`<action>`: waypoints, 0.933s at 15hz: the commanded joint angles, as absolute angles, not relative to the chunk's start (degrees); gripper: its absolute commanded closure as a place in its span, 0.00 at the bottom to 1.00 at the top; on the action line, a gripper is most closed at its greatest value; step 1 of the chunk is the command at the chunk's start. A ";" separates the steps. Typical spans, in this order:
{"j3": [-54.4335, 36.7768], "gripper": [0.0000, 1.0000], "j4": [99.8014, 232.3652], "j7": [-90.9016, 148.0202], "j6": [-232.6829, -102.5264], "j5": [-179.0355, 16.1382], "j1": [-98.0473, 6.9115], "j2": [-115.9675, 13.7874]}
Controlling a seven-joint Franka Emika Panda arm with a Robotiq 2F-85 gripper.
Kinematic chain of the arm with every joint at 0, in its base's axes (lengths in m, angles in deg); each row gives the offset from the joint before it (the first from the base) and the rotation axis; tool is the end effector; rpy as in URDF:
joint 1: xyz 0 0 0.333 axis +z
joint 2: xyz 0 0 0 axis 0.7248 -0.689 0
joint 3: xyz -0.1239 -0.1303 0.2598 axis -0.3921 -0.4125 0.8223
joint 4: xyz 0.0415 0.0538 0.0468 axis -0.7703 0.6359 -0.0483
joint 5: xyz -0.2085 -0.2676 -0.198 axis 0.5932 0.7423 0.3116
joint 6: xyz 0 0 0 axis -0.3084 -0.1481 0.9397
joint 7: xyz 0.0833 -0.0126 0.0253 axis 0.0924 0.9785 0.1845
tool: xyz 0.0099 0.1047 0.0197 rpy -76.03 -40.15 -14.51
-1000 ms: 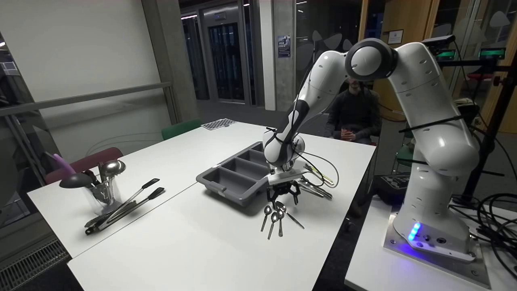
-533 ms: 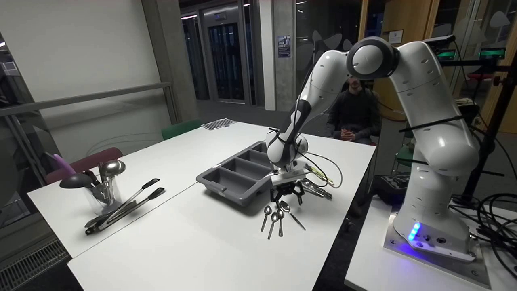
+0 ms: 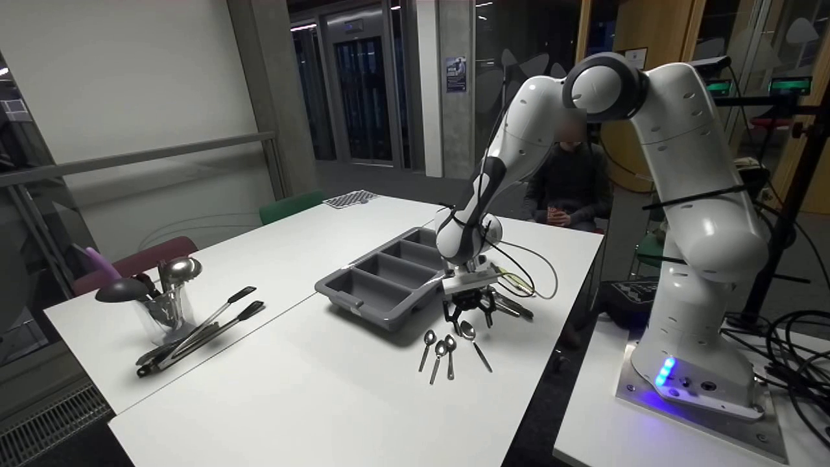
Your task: Put one silver spoon on the cutlery holder.
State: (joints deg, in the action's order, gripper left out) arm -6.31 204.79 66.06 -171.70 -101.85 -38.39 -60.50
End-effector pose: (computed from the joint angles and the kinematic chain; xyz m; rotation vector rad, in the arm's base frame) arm 0.4845 0.0566 0.1311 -2.7918 1.3152 0.5445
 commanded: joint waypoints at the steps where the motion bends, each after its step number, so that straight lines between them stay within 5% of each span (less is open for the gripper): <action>1: -6.21 0.42 207.87 66.21 -171.97 -102.49 -39.52 -57.34; 7: -6.14 0.84 208.03 66.40 -171.90 -102.34 -39.72 -56.77; 14: -6.11 0.84 208.30 66.67 -172.31 -102.33 -39.52 -56.50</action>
